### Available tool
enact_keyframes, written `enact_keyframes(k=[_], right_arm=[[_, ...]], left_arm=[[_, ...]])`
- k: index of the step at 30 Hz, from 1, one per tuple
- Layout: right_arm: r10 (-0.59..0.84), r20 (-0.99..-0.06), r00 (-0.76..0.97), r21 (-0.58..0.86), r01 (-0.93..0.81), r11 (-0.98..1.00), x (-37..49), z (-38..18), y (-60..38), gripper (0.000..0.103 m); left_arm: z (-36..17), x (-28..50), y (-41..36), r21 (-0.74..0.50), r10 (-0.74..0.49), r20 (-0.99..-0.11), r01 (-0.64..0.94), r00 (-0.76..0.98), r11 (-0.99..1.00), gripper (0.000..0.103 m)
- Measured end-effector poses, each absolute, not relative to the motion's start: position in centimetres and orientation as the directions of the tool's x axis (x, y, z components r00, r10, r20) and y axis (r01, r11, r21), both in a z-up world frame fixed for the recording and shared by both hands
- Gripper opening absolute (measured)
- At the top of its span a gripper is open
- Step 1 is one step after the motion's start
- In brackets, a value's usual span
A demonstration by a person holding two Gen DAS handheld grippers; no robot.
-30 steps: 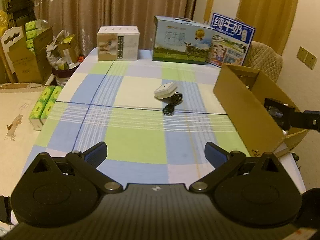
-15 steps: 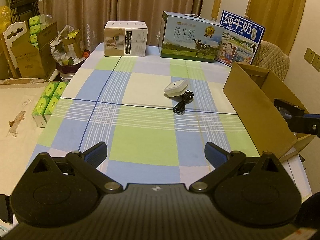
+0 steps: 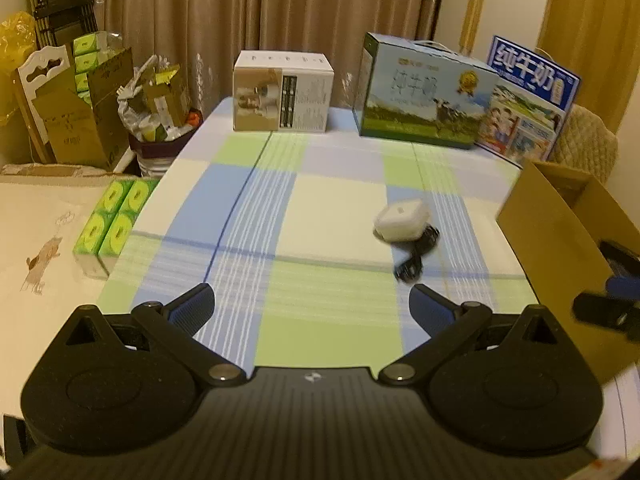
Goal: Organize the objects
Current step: 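Move both tools back toward the white night-light and black cable, then grasp the black cable with the right gripper while the left gripper grasps the white night-light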
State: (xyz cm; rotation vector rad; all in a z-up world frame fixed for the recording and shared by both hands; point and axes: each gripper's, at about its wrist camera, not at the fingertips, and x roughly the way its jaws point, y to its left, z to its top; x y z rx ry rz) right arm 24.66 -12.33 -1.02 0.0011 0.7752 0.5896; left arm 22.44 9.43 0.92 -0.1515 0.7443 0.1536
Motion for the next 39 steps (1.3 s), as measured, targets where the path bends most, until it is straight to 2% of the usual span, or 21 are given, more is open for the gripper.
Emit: enact_keyframes(k=[2, 6, 21, 31, 32, 33, 34, 36, 39], right_arm=[[0.502, -0.662, 0.557, 0.222, -0.494, 0.840, 26.3, -2.3, -11.5, 0.088], [0.498, -0.677, 0.543, 0.232, -0.485, 0.843, 29.4, -4.9, -10.2, 0.076], [0.498, -0.736, 0.459, 0.291, -0.450, 0.844, 37.6, -11.2, -6.2, 0.050], [0.442, -0.759, 0.477, 0.196, -0.481, 0.855, 37.8, -12.6, -3.7, 0.045], [0.443, -0.758, 0.478, 0.193, -0.485, 0.853, 37.7, -12.7, -3.8, 0.040], [0.441, -0.759, 0.478, 0.186, -0.490, 0.852, 37.7, -12.7, -3.9, 0.026], [0.439, -0.764, 0.472, 0.179, -0.499, 0.848, 37.6, -12.7, -4.0, 0.020], [0.414, -0.781, 0.468, 0.165, -0.484, 0.859, 37.7, -12.3, -4.5, 0.015], [0.389, -0.787, 0.479, 0.157, -0.454, 0.877, 37.8, -11.7, -6.2, 0.014]], left_arm=[[0.4, 24.0, 9.7, -0.075, 0.094, -0.679, -0.196, 0.728, 0.978, 0.102], [-1.6, 27.3, 9.9, -0.050, 0.111, -0.676, -0.196, 0.729, 0.979, 0.102], [-5.5, 35.7, 11.0, -0.020, 0.129, -0.692, -0.198, 0.710, 0.980, 0.094], [-7.0, 37.8, 11.9, -0.042, 0.099, -0.722, -0.185, 0.685, 0.982, 0.094], [-7.0, 37.9, 11.8, -0.041, 0.096, -0.724, -0.181, 0.683, 0.983, 0.094], [-7.1, 38.0, 11.8, -0.042, 0.092, -0.726, -0.177, 0.682, 0.983, 0.094], [-7.2, 38.0, 11.8, -0.043, 0.089, -0.726, -0.175, 0.682, 0.984, 0.094], [-7.2, 38.0, 11.7, -0.040, 0.088, -0.727, -0.169, 0.681, 0.985, 0.094], [-7.4, 38.1, 11.4, -0.045, 0.071, -0.728, -0.150, 0.682, 0.988, 0.094]])
